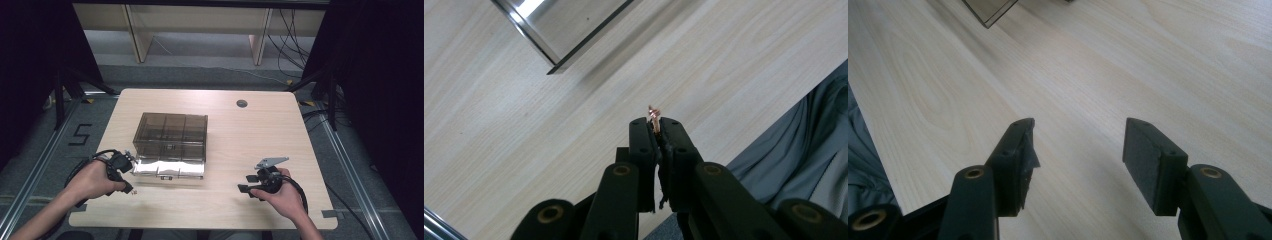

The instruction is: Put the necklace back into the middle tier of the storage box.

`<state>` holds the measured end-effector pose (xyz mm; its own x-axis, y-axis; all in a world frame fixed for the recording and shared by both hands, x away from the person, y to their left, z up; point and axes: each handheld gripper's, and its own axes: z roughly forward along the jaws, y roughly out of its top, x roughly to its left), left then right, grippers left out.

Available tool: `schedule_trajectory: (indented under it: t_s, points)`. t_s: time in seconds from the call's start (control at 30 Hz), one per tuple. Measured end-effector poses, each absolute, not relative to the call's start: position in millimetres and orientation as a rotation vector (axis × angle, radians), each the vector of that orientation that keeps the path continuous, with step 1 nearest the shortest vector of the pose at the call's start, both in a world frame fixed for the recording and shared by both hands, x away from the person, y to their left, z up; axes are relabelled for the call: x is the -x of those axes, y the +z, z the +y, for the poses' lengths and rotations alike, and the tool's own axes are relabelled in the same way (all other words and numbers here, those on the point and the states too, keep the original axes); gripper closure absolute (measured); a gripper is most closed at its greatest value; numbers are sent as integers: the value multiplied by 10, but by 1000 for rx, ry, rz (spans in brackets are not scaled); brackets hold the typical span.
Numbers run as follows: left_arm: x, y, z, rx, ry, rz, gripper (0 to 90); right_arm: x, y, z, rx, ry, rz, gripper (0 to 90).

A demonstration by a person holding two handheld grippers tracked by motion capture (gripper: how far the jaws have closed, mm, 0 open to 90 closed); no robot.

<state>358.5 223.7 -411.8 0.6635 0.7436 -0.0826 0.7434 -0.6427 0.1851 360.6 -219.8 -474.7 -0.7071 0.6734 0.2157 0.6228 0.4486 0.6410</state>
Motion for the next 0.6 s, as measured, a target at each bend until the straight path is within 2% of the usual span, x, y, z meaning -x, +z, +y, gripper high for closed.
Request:
schedule_trajectory:
  t_s: [0.13, 0.17, 0.6]
  points:
    - [-3634, -4089, 2288, -2702, 14, 1184, 846, -3605, -4745, -2198, -1170, 1111, 2613, 467]
    - [-3624, -4085, 2286, -2682, 5, 1223, 846, -3606, -4746, -2198, -1171, 1110, 2613, 467]
    - [-3715, -4014, 2320, -2667, 15, 1245, 846, -3606, -4763, -2190, -1178, 1134, 2598, 467]
